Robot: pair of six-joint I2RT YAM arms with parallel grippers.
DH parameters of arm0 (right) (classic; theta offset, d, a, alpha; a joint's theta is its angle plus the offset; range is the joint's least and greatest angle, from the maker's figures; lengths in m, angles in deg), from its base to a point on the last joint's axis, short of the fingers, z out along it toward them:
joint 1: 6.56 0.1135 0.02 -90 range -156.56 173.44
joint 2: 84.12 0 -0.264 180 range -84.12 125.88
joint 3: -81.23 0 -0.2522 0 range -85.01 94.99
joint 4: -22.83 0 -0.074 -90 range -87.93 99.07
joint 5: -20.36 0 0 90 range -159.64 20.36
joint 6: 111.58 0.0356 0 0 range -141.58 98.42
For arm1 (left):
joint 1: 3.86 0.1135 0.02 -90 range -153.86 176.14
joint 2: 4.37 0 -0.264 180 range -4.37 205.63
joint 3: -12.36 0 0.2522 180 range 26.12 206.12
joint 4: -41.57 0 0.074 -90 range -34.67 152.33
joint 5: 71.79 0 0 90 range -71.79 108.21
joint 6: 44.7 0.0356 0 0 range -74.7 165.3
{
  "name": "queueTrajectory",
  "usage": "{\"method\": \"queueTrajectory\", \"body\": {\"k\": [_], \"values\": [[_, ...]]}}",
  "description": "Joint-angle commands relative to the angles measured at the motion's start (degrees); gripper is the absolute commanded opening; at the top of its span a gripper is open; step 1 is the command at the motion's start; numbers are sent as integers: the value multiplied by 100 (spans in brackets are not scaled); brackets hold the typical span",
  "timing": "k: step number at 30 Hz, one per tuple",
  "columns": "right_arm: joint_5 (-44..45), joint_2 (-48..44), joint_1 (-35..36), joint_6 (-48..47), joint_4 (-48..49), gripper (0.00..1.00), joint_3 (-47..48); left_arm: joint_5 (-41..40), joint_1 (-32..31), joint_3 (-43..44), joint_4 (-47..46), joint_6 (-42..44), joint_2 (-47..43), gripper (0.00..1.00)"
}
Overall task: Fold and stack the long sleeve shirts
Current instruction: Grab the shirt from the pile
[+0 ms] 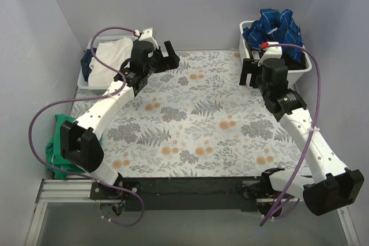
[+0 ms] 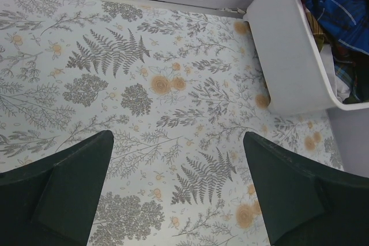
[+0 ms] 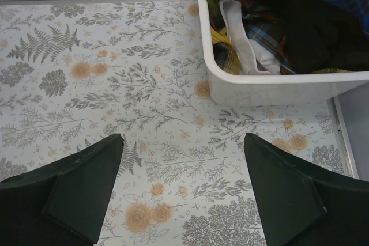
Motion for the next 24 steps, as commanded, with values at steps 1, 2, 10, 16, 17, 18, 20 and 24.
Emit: {"method": "queueTrajectory", "body": {"k": [1, 2, 10, 16, 17, 18, 20, 24], "values": [[146, 7, 16, -48, 225, 95, 130, -6, 12, -179, -88, 107, -353, 98], [146, 7, 16, -48, 216, 96, 139, -5, 12, -188, -88, 160, -345, 98], [-74, 288, 16, -83, 207, 99, 613, 336, 12, -197, 0, 415, -248, 98], [-126, 1061, -361, 453, -469, 97, 1912, 399, 12, -109, 202, 310, -98, 98], [-205, 1149, -571, 523, -600, 96, 2010, 399, 12, -126, 219, 283, -98, 98], [-249, 1280, -703, 680, -662, 96, 2098, 399, 12, -135, 245, 274, -107, 98], [-572, 1378, -1176, 865, -733, 94, 2248, 390, 12, -144, 289, 300, -116, 98], [-943, 1684, -1794, 1244, -707, 91, 2450, 346, 12, -205, 377, 327, -151, 98]]}}
